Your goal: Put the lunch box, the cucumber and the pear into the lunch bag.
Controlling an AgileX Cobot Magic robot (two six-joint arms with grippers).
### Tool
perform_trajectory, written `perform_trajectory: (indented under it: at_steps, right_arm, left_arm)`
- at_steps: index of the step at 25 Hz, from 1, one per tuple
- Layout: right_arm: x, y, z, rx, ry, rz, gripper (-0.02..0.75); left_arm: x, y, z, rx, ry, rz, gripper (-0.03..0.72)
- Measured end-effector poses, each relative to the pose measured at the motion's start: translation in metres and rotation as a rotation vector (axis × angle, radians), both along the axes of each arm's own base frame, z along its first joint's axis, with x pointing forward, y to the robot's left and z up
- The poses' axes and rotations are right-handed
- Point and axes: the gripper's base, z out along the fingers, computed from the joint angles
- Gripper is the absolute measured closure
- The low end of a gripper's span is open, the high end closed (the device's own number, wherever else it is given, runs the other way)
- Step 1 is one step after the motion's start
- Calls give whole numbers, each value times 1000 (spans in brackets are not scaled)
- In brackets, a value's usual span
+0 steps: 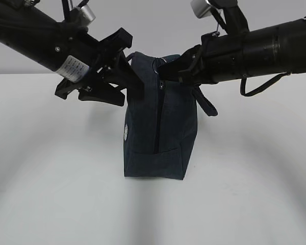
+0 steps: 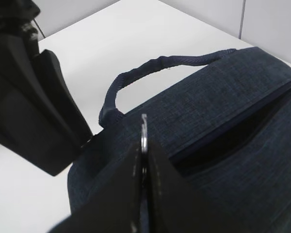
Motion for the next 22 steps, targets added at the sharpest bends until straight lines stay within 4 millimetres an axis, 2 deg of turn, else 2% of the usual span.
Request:
perform_trajectory:
  at_steps: [9,16,18,20,22]
  right_arm:
    - [0,0,-1,0,1,0,754]
    - [1,0,-1,-4,0,-8,754]
    - [1,0,-1,-3,0,-10,754]
    - [2,-1,-1,-2,0,-20,754]
    - [3,-2,-1,-8,-3,-37,754]
  left_arm:
    - [9,-2,-12,6,2,34,317]
    - [7,-8,-15,5,4,22,330]
    - [7,-10,-14,7,-3,13,379]
    - [7,-10,-14,9,-15,2,470]
    - [7,-10,-14,14,-32,-9,599]
